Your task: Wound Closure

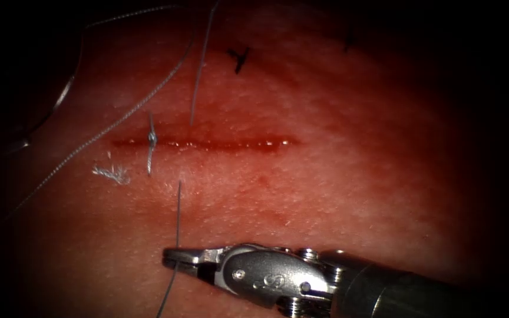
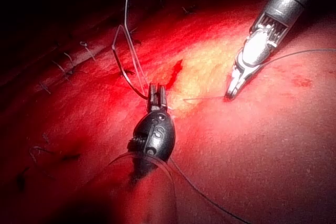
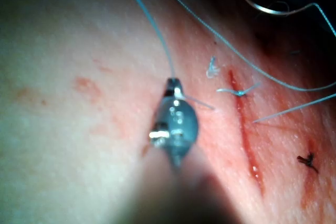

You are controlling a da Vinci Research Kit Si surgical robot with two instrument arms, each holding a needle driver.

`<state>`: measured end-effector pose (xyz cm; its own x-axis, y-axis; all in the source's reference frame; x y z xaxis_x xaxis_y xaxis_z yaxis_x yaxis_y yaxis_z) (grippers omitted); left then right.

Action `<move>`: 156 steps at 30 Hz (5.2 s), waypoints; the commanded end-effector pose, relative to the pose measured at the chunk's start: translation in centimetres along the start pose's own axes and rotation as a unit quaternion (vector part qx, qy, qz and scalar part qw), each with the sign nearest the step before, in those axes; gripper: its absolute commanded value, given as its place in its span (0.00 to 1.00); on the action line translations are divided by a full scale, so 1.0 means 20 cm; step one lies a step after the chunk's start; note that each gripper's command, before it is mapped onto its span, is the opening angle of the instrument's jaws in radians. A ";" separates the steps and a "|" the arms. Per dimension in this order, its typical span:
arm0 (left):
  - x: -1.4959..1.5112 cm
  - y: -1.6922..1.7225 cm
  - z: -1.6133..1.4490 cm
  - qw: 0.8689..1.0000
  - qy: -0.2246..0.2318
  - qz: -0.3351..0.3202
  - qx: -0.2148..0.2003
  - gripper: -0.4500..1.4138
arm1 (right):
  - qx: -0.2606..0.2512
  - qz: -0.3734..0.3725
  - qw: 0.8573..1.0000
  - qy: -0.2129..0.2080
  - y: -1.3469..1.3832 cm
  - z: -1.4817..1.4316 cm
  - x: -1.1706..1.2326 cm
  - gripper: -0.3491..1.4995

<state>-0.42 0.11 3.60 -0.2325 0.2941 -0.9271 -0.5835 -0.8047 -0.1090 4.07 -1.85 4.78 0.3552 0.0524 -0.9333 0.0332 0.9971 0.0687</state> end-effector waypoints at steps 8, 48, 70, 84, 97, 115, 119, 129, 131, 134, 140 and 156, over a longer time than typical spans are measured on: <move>-0.002 -0.001 0.005 1.000 -0.002 0.001 0.004 0.00 | 0.016 -0.006 1.000 0.006 -0.017 -0.005 0.015 0.00; -0.007 -0.003 0.006 1.000 -0.016 0.007 0.026 0.00 | -0.052 0.008 0.997 -0.049 -0.009 -0.024 0.034 0.92; -0.007 -0.003 0.005 1.000 -0.016 0.007 0.025 0.00 | -0.084 -0.027 0.994 -0.061 0.043 0.025 -0.035 0.86; -0.007 -0.003 0.005 1.000 -0.015 0.007 0.025 0.00 | -0.067 -0.002 0.997 -0.033 0.042 0.031 -0.039 0.00; -0.007 -0.004 0.005 1.000 -0.016 0.007 0.025 0.00 | -0.042 -0.001 0.999 -0.006 0.031 0.025 -0.033 0.00; -0.009 -0.005 0.006 0.999 -0.017 0.008 0.027 0.00 | -0.027 -0.005 1.000 0.005 0.014 0.018 -0.015 0.00; -0.016 -0.010 0.007 0.999 -0.019 0.012 0.033 0.00 | -0.009 -0.009 1.000 0.000 0.005 0.016 -0.009 0.00; -0.045 -0.023 0.022 0.998 -0.028 0.017 0.048 0.00 | -0.005 -0.005 1.000 -0.002 0.004 0.011 -0.001 0.30; -0.048 -0.025 0.025 0.998 -0.028 0.013 0.050 0.00 | -0.007 -0.001 1.000 -0.002 0.005 0.010 -0.001 0.44; -0.055 -0.033 0.032 0.998 -0.030 0.007 0.052 0.00 | -0.013 0.007 1.000 -0.002 0.006 0.007 0.000 0.67; -0.071 -0.044 0.037 0.994 -0.047 -0.051 0.082 0.56 | -0.032 0.014 0.999 0.000 0.009 -0.003 0.002 0.74; -0.075 -0.055 0.024 0.989 -0.093 -0.060 0.101 0.65 | -0.045 0.018 0.999 -0.003 0.013 -0.011 -0.001 0.70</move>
<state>0.22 0.73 5.20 -0.2775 0.4871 -0.8281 -0.7492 -0.6493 -0.1309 3.78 -1.62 4.70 0.3618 0.0912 -0.9278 -0.0644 0.9953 0.0728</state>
